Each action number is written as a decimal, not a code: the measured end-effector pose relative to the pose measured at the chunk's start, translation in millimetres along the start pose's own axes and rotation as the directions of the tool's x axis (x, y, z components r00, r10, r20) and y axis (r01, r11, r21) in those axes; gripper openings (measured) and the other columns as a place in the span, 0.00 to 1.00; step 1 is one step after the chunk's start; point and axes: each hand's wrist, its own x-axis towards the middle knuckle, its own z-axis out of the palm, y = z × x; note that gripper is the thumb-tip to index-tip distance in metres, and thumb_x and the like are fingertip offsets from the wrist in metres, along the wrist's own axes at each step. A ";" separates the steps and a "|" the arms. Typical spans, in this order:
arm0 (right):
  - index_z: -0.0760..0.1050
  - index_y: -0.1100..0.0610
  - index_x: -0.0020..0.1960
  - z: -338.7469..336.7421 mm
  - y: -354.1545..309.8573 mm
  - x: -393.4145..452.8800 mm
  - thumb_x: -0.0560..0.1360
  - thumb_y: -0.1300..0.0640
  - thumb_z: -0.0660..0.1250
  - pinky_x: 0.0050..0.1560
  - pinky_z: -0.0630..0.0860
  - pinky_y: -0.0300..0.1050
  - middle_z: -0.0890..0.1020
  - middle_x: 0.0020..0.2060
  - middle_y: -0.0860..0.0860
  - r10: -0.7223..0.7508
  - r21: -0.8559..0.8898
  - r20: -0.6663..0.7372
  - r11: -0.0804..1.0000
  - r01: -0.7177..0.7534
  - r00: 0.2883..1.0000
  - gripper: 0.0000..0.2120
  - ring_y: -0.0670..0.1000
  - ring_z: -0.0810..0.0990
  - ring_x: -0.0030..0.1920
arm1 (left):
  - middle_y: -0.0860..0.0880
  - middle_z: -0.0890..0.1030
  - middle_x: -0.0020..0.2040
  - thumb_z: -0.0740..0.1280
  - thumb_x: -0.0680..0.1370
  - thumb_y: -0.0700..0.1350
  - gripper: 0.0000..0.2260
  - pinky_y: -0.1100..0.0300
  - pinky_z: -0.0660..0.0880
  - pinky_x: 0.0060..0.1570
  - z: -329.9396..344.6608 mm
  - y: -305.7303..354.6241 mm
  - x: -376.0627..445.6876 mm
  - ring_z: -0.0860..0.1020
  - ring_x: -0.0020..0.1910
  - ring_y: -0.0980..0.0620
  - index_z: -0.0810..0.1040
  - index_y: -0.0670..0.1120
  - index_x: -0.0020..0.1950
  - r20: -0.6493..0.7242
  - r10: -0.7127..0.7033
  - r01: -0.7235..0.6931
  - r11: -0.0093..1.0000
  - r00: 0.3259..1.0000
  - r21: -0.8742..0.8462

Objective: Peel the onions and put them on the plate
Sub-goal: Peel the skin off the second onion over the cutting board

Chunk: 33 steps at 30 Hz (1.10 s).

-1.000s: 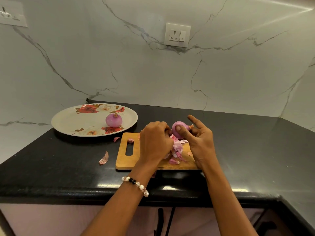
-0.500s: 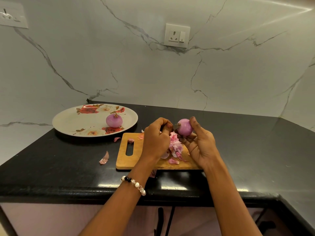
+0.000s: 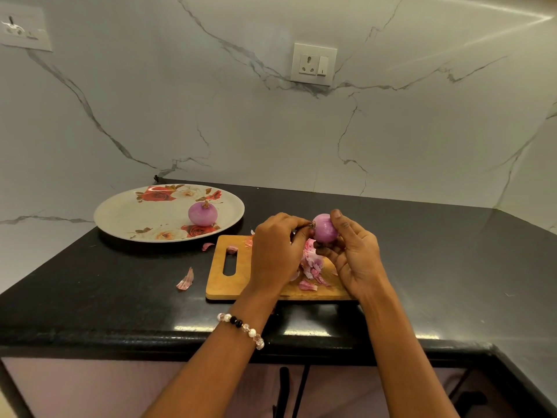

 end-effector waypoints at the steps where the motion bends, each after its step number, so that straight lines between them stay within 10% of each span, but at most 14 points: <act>1: 0.72 0.66 0.67 0.1 0.6 0.5 0.64 0.46 0.76 0.35 0.82 0.43 0.80 0.56 0.64 -0.016 -0.028 -0.006 0.999 0.016 1.000 0.38 0.55 0.84 0.42 | 0.45 0.84 0.41 0.73 0.73 0.40 0.06 0.62 0.78 0.41 -0.7 0.0 -0.1 0.80 0.39 0.51 0.84 0.41 0.48 0.000 0.012 -0.012 1.000 1.000 0.009; 15: 0.59 0.55 0.78 -7.7 12.6 8.1 0.61 0.47 0.78 0.53 0.81 0.41 0.84 0.44 0.54 -0.395 -0.481 0.133 0.776 0.408 0.909 0.51 0.49 0.85 0.47 | 0.49 0.80 0.39 0.68 0.76 0.43 0.05 0.72 0.67 0.34 -1.6 -2.0 -1.6 0.75 0.35 0.56 0.81 0.43 0.44 0.002 -0.020 0.020 0.993 1.000 0.119; 33: 0.59 0.52 0.78 -11.5 16.0 9.0 0.61 0.46 0.80 0.54 0.80 0.38 0.82 0.50 0.52 -0.503 -0.567 0.082 0.687 0.455 0.861 0.52 0.49 0.82 0.51 | 0.53 0.79 0.49 0.71 0.70 0.58 0.10 0.42 0.66 0.51 -8.1 -1.3 -0.4 0.70 0.55 0.48 0.84 0.52 0.41 -0.206 -0.202 0.258 0.918 0.958 0.300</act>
